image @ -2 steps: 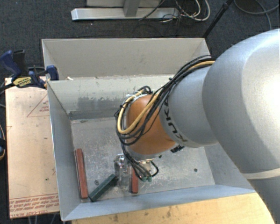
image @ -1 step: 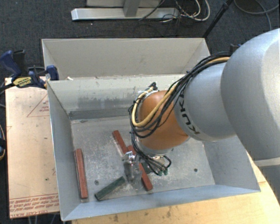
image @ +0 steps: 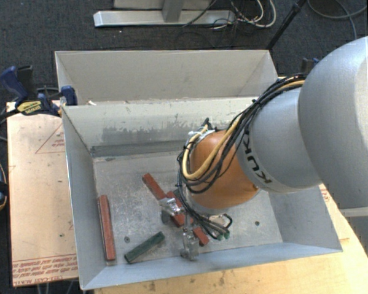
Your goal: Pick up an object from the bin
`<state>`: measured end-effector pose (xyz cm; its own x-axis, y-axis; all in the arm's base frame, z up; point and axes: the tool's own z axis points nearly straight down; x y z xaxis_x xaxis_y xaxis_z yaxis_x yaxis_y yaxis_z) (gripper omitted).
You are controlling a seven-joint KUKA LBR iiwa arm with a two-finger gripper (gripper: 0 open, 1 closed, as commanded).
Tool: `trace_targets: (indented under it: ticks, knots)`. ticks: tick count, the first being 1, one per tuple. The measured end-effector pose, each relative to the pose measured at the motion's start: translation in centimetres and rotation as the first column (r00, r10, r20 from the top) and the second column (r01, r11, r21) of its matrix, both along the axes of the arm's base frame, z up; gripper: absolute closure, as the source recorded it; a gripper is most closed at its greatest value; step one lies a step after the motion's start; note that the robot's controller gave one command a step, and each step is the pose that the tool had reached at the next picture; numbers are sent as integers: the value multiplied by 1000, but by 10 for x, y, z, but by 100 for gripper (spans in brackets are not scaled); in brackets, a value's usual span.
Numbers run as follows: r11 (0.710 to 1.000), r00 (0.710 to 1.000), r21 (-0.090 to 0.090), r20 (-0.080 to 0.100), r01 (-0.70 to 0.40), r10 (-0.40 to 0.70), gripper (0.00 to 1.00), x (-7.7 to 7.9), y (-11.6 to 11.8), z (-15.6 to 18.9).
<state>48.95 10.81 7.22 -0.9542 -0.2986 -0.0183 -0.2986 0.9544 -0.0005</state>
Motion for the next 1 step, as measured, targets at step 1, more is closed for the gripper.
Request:
trace_targets:
  ticks: [1]
  knots:
    - [1000, 1000, 0, 0, 0, 0, 0, 0, 0, 0]
